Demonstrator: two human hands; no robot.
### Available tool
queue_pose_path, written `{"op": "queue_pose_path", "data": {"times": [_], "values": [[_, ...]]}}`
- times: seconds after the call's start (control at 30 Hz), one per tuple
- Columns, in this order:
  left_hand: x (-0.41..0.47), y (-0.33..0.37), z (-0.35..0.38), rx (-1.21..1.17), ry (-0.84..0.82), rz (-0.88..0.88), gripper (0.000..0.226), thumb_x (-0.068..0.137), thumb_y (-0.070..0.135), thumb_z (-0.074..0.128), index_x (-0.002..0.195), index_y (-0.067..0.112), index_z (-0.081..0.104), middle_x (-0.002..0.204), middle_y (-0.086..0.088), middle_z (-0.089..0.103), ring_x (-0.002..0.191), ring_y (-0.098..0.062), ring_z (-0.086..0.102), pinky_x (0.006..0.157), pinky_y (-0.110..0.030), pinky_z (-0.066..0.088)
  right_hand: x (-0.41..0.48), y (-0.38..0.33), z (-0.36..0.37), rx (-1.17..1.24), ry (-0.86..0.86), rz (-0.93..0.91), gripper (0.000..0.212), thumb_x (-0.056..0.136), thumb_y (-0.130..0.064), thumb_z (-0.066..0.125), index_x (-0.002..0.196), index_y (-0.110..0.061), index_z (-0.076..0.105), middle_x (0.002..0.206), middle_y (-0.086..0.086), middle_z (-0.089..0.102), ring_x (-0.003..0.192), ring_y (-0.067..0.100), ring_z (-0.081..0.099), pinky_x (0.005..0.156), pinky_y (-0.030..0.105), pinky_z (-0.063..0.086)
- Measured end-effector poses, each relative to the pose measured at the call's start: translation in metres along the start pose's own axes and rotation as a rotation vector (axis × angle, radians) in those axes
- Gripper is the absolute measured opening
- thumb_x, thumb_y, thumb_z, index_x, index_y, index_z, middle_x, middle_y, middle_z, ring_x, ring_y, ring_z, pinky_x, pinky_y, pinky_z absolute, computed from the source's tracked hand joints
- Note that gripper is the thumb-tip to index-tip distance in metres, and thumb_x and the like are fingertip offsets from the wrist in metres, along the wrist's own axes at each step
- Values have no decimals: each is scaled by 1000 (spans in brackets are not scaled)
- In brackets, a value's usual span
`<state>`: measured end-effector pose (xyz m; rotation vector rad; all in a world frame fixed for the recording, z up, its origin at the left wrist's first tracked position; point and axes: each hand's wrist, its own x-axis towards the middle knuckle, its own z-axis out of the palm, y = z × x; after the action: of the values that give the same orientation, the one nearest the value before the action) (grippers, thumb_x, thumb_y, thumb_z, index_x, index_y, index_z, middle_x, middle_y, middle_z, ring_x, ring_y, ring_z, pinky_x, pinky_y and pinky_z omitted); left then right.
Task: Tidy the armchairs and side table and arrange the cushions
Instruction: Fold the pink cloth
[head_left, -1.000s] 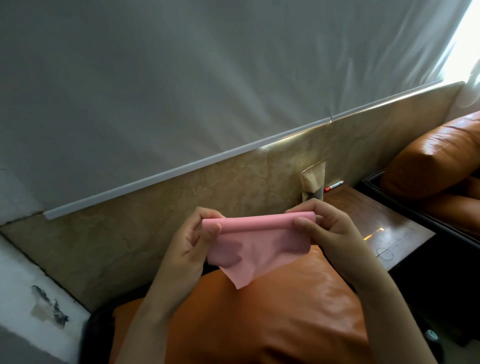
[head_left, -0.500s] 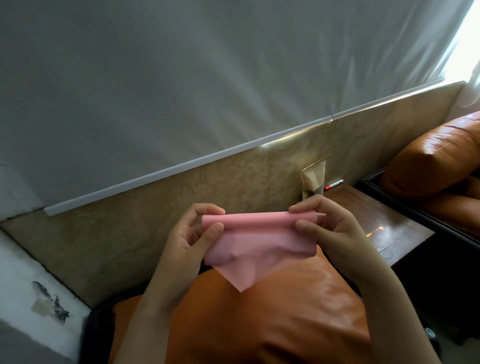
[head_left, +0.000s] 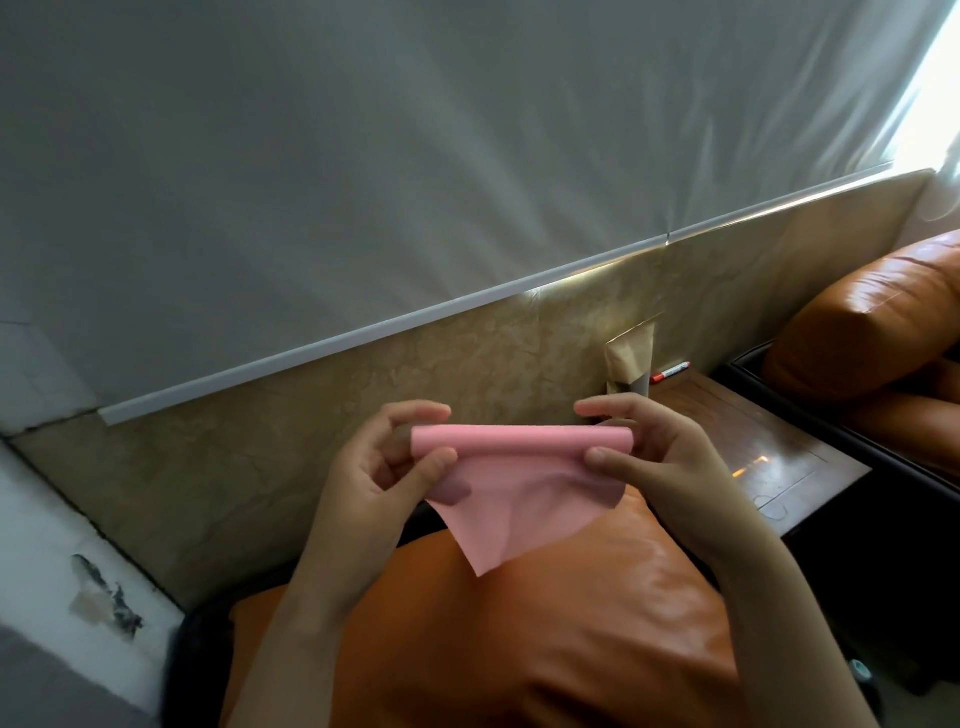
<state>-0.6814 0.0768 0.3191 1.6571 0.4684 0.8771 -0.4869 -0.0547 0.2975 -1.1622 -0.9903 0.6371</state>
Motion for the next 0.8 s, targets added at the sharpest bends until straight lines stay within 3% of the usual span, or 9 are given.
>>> {"op": "queue_pose_path", "data": {"times": [0.17, 0.27, 0.4, 0.5, 0.63, 0.8], "values": [[1, 1, -2, 30, -28, 2, 22, 84, 8, 62, 104, 16, 63, 89, 5, 71, 82, -12, 70, 68, -17, 54, -2, -3, 1, -45, 7, -48, 25, 73, -7, 69, 89, -26, 74, 83, 0, 70, 78, 10, 65, 68, 21, 52], [0, 0, -1, 19, -71, -21, 21, 83, 18, 58, 103, 16, 59, 91, 6, 71, 85, -10, 69, 66, -21, 56, -3, -3, 4, -43, 1, -27, 22, 79, -11, 64, 89, -29, 70, 79, -6, 66, 71, 9, 61, 61, 22, 50], [0, -2, -3, -14, -92, -65, 22, 83, 19, 56, 106, 16, 56, 92, -2, 71, 85, -20, 70, 65, -34, 60, -3, -4, 7, -29, -16, -16, 22, 82, -12, 61, 89, -31, 70, 72, -4, 63, 60, 8, 55, 52, 19, 44], [0, 0, -3, -37, -70, -38, 21, 82, 16, 57, 103, 16, 59, 91, -3, 71, 82, -18, 69, 60, -31, 58, -2, -3, 8, 47, -22, -17, 27, 80, -8, 60, 88, -30, 73, 69, -4, 64, 57, 6, 56, 50, 16, 44], [-1, -1, -4, -75, -48, -39, 20, 76, 16, 61, 93, 26, 68, 92, 2, 71, 85, -16, 68, 61, -29, 58, -3, 0, 6, 109, -47, -4, 29, 77, -4, 61, 86, -29, 74, 70, -4, 65, 58, 7, 58, 52, 17, 46], [-2, 0, -3, -60, -58, -33, 10, 78, 24, 68, 73, 32, 72, 83, 10, 69, 79, -9, 66, 62, -29, 58, -3, -3, 5, 110, -22, -19, 24, 72, 0, 71, 68, -24, 70, 58, -7, 57, 48, 0, 49, 46, 10, 38]]}}
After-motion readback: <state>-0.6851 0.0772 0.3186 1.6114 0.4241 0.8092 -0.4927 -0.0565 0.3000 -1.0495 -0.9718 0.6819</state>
